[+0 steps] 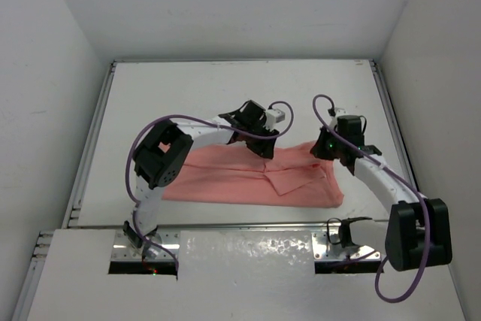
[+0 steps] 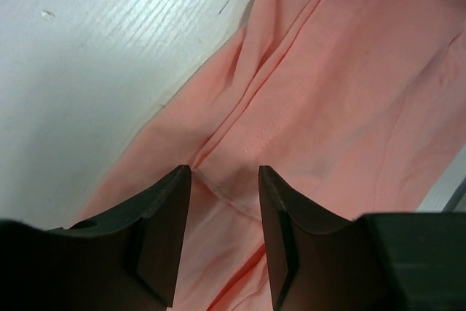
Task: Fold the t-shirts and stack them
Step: Fold the other side of the tshirt into a rectangle
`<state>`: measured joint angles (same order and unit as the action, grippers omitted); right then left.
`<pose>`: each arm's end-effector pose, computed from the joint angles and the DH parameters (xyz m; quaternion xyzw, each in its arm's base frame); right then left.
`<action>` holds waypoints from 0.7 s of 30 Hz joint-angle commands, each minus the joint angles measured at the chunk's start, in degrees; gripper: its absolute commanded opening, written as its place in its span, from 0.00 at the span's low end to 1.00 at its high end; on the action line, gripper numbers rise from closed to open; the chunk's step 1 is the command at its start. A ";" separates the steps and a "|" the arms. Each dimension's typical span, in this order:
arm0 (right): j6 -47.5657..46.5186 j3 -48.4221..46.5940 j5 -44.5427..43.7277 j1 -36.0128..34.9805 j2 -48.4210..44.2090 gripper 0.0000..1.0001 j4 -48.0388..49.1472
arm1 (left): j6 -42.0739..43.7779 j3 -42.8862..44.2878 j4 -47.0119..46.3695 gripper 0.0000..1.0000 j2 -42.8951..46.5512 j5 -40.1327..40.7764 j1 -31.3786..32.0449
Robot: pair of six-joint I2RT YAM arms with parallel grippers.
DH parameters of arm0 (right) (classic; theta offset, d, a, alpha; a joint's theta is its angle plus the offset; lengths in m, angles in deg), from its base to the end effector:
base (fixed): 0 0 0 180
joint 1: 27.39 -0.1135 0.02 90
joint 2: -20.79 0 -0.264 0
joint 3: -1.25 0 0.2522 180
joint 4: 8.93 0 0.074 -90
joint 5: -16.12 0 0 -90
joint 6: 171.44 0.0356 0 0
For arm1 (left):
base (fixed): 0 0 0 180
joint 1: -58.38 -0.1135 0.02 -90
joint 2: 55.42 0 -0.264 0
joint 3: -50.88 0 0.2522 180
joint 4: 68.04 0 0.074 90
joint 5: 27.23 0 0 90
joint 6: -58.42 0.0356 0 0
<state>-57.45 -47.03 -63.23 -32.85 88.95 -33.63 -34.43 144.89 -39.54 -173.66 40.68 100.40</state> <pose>0.2349 0.0291 0.1963 0.1125 0.9123 0.1805 0.3500 0.3177 -0.3043 0.1574 0.3694 0.8557 -0.2875 0.2206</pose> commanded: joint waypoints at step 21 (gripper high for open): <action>-0.42 4.31 -4.07 1.94 -1.97 0.08 -4.34 | 2.50 3.94 3.53 0.52 3.09 1.26 0.61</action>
<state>-54.57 -37.92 -68.89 -31.25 89.76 -35.77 -32.99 143.80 -38.38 -173.37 41.78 100.81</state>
